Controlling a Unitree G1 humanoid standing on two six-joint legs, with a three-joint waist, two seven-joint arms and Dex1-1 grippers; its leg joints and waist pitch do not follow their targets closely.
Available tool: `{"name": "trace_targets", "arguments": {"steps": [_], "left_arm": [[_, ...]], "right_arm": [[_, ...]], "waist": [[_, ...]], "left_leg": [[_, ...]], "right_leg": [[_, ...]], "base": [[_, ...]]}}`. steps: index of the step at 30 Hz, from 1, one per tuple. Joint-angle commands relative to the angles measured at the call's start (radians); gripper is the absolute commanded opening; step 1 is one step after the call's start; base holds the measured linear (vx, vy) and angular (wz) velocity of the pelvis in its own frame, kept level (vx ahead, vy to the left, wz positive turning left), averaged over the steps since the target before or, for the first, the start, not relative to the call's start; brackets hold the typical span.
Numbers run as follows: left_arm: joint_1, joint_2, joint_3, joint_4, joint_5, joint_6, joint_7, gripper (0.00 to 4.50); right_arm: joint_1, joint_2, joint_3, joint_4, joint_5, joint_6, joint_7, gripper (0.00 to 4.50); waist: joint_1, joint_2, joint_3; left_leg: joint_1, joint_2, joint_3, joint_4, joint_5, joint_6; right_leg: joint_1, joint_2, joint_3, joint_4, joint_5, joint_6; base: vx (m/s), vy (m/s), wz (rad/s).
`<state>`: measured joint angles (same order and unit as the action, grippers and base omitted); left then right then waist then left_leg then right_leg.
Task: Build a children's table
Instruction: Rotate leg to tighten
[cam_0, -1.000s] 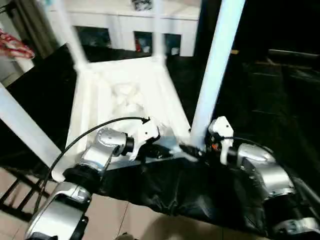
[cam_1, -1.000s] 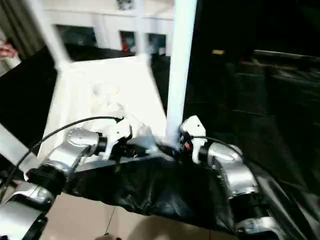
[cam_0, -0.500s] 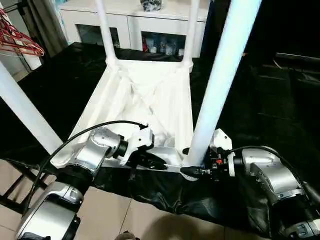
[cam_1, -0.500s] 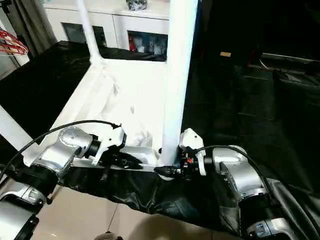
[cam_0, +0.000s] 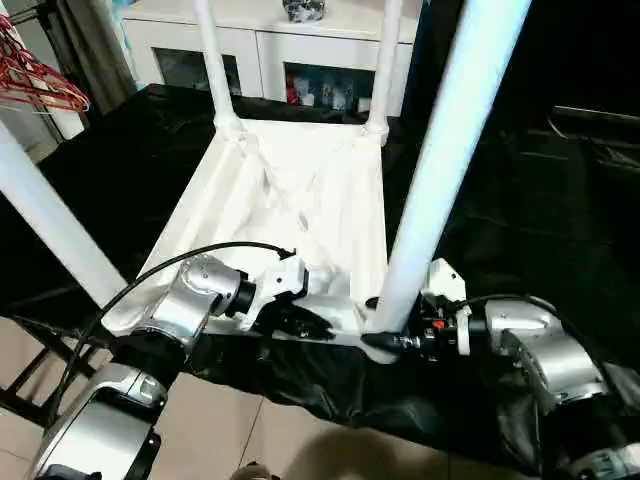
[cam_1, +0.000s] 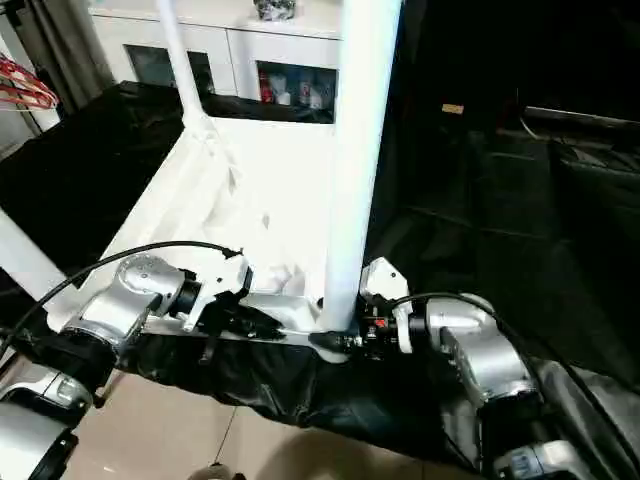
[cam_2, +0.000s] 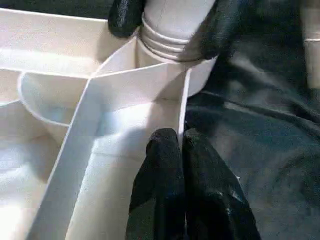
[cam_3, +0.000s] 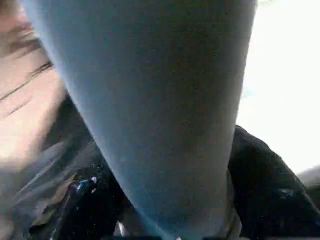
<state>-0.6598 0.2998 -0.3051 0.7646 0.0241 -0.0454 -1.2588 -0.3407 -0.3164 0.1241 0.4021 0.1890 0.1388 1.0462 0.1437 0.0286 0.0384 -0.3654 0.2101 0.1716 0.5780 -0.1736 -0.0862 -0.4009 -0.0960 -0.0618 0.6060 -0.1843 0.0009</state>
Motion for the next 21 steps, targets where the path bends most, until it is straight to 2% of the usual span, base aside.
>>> {"name": "trace_targets", "arguments": {"steps": [1,4,6,7,9,10,11,13,14,15,17,19,21], "left_arm": [[-0.044,-0.045,0.054,0.007,0.006,0.035,0.199,0.00],[-0.048,-0.091,0.062,-0.004,0.014,0.058,0.285,0.00],[-0.049,-0.121,0.064,-0.015,0.022,0.075,0.340,0.00],[-0.049,-0.149,0.061,-0.025,0.040,0.087,0.402,0.00],[-0.048,-0.159,0.059,-0.030,0.049,0.090,0.425,0.00],[-0.045,-0.173,0.060,-0.038,0.055,0.099,0.453,0.00],[-0.041,-0.185,0.059,-0.048,0.059,0.107,0.469,0.00],[-0.030,-0.211,0.059,-0.068,0.066,0.122,0.512,0.00],[-0.029,-0.213,0.059,-0.070,0.067,0.123,0.516,0.00],[-0.019,-0.219,0.051,-0.081,0.071,0.121,0.516,0.00],[-0.006,-0.222,0.036,-0.097,0.075,0.118,0.497,0.00],[-0.001,-0.219,0.033,-0.103,0.073,0.116,0.487,0.00],[0.010,-0.203,0.028,-0.119,0.067,0.109,0.448,0.00]], "right_arm": [[0.016,0.061,0.050,0.033,-0.028,-0.005,-0.078,2.58],[0.017,0.122,0.023,0.059,-0.041,0.010,-0.208,2.57],[0.022,0.166,0.016,0.069,-0.056,0.018,-0.292,2.57],[0.018,0.215,0.007,0.089,-0.086,0.023,-0.402,2.57],[0.015,0.236,0.002,0.099,-0.098,0.026,-0.448,2.57],[0.005,0.265,-0.009,0.116,-0.111,0.027,-0.518,2.57],[-0.005,0.286,-0.015,0.132,-0.120,0.025,-0.566,2.57],[-0.027,0.315,-0.002,0.159,-0.153,-0.010,-0.632,2.57],[-0.028,0.315,0.002,0.160,-0.158,-0.016,-0.632,2.91],[-0.033,0.328,-0.019,0.161,-0.137,-0.036,-0.633,3.11],[-0.035,0.343,-0.048,0.152,-0.104,-0.052,-0.627,3.24],[-0.032,0.337,-0.045,0.144,-0.104,-0.052,-0.611,3.42],[-0.026,0.313,-0.040,0.132,-0.112,-0.061,-0.586,3.59]], "waist": [[-0.005,-0.015,-0.052],[-0.012,-0.016,-0.050],[-0.016,-0.017,-0.050],[-0.019,-0.014,-0.051],[-0.025,-0.016,-0.049],[-0.027,-0.012,-0.049],[-0.030,-0.012,-0.049],[-0.037,-0.008,-0.047],[-0.038,-0.010,-0.047],[-0.036,-0.009,-0.050],[-0.036,-0.009,-0.053],[-0.037,-0.008,-0.056],[-0.037,-0.006,-0.057]], "left_leg": [[0.012,0.015,0.001,-0.076,-0.287,0.006],[0.008,0.014,-0.003,-0.082,-0.296,-0.006],[0.009,0.013,-0.003,-0.082,-0.296,-0.008],[0.010,0.012,-0.003,-0.081,-0.297,-0.006],[0.008,0.010,-0.004,-0.084,-0.300,-0.011],[0.010,0.010,-0.003,-0.084,-0.307,-0.014],[0.010,0.009,-0.004,-0.085,-0.312,-0.013],[0.007,0.007,-0.007,-0.088,-0.328,-0.023],[0.007,0.006,-0.007,-0.088,-0.330,-0.022],[0.010,0.008,-0.006,-0.087,-0.331,-0.016],[0.004,0.008,-0.006,-0.086,-0.301,-0.003],[0.002,0.008,-0.004,-0.083,-0.254,0.006],[0.002,0.009,-0.003,-0.080,-0.235,0.014]], "right_leg": [[0.045,-0.050,0.033,-0.080,-0.303,-0.188],[0.044,-0.050,0.034,-0.087,-0.359,-0.154],[0.041,-0.048,0.035,-0.089,-0.359,-0.149],[0.040,-0.049,0.035,-0.090,-0.359,-0.147],[0.040,-0.047,0.034,-0.092,-0.373,-0.139],[0.037,-0.047,0.035,-0.095,-0.384,-0.133],[0.037,-0.047,0.034,-0.096,-0.388,-0.133],[0.039,-0.044,0.033,-0.096,-0.396,-0.125],[0.040,-0.043,0.032,-0.097,-0.400,-0.120],[0.039,-0.045,0.034,-0.098,-0.387,-0.121],[0.043,-0.044,0.036,-0.092,-0.321,-0.133],[0.048,-0.038,0.035,-0.082,-0.219,-0.156],[0.049,-0.039,0.035,-0.078,-0.174,-0.172]], "base": [[0.000,0.000,0.00],[0.000,0.000,0.00],[0.000,0.000,0.00],[0.000,0.000,0.00],[0.000,0.000,0.00],[0.000,0.000,0.00],[0.000,0.000,0.00],[0.000,0.000,0.00],[0.000,0.000,0.00],[0.000,0.000,0.00],[0.000,0.000,0.00],[0.000,0.000,0.00],[0.000,0.000,0.00]]}}
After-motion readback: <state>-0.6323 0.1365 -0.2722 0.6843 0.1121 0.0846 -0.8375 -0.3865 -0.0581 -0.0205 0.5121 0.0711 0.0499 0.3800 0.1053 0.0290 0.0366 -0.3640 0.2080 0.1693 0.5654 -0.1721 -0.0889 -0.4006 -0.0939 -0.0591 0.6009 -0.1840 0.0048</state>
